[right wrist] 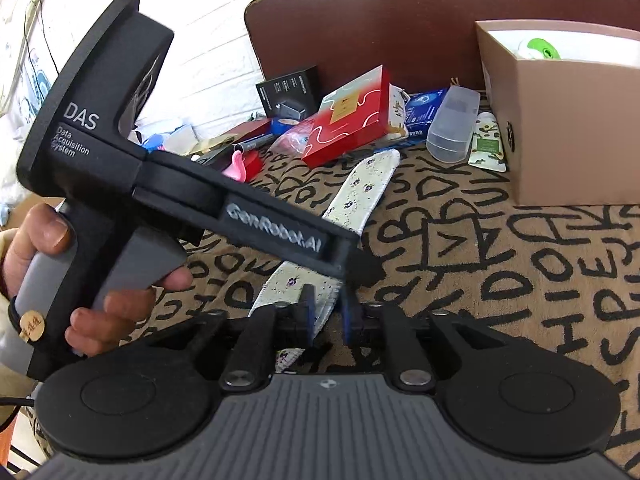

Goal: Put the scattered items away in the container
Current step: 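Close the left gripper on the end of the insole, then lift the insole with the left gripper and carry it over the cardboard box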

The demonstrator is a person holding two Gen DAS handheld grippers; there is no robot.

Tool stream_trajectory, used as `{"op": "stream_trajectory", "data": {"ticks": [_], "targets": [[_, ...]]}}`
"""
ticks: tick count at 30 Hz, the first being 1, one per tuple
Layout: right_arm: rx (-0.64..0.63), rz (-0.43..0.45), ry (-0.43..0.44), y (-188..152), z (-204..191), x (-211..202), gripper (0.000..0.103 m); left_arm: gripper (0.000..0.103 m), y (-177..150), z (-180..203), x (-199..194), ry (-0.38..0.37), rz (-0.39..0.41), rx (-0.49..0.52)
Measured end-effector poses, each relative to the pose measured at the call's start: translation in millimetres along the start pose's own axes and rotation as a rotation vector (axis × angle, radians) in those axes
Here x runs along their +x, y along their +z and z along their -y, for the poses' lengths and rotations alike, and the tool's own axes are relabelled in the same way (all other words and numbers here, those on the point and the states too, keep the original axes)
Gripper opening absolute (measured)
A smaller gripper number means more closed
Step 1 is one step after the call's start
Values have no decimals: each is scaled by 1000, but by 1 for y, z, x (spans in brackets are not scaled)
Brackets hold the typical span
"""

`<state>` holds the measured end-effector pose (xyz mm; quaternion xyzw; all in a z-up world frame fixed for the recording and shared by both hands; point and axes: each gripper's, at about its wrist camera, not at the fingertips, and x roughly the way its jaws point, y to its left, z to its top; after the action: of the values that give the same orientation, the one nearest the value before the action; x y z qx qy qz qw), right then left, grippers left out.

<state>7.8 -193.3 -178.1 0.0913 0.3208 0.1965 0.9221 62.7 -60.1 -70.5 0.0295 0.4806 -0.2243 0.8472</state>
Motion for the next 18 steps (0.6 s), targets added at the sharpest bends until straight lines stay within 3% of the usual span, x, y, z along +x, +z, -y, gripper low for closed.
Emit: {"op": "stream_trajectory", "data": {"ticks": [4, 6, 9, 18], "targets": [[22, -6, 20, -3, 3, 9, 27, 85, -1, -1, 1, 13, -5, 5], [12, -6, 16, -3, 3, 9, 23, 77, -1, -1, -1, 27, -4, 9], [-16, 8, 11, 1, 2, 0, 17, 74, 0, 1, -10, 9, 7, -9], [-126, 149, -32, 20, -2, -53, 13, 72, 20, 42, -62, -15, 159, 56]]}}
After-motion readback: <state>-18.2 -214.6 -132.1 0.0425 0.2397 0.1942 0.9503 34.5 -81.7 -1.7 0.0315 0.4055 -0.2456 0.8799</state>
